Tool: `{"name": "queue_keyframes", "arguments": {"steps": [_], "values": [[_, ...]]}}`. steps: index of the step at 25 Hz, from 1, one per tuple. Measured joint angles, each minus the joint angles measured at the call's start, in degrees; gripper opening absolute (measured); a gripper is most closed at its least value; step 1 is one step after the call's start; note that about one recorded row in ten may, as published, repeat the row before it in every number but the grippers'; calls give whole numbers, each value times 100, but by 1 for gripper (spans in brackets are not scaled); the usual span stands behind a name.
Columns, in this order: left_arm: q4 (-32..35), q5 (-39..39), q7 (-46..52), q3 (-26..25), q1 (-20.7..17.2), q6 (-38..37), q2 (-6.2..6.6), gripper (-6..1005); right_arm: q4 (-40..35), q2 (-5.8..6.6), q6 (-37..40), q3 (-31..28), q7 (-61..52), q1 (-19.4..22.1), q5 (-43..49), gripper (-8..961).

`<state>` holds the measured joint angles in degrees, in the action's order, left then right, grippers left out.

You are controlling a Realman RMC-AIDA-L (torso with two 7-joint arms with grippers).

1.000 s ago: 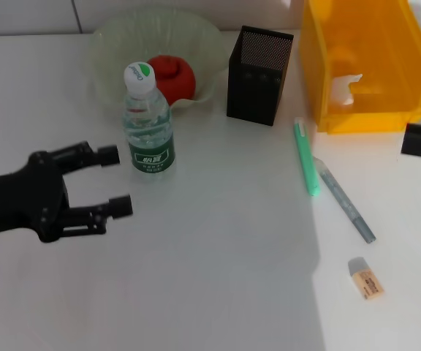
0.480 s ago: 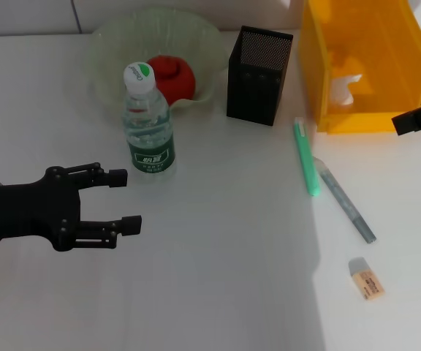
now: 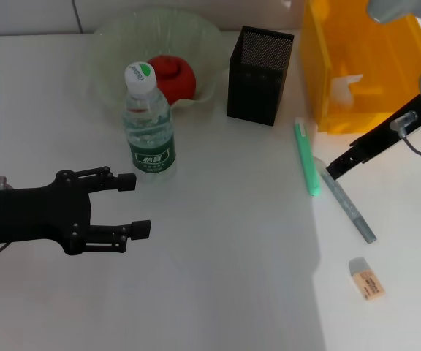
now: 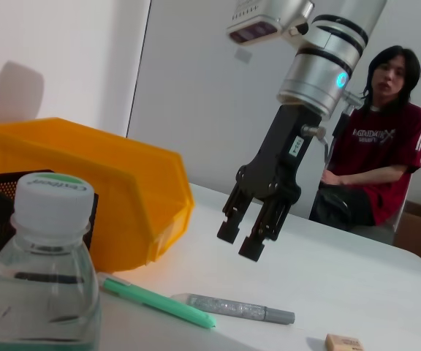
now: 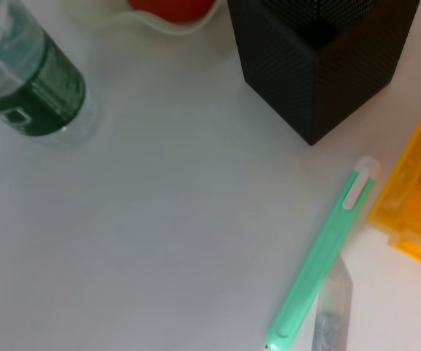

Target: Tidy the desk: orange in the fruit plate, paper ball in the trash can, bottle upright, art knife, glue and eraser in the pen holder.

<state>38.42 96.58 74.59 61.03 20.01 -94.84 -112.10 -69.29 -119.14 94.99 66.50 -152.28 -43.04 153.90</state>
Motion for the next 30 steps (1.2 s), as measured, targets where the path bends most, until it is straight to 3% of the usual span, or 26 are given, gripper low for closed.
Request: {"name": "queue_keyframes", "arguments": {"steps": [7, 15, 30], "values": [[-10, 5, -11, -19, -35, 50, -5, 859, 1117, -9, -1291, 360, -91, -254, 59, 680], [-23, 10, -14, -21, -33, 155, -38, 859, 1577, -31, -2033, 634, -180, -373, 37, 679], [3, 158, 28, -71, 29, 258, -133, 859, 2134, -57, -2717, 1202, -271, -596, -134, 651]]}}
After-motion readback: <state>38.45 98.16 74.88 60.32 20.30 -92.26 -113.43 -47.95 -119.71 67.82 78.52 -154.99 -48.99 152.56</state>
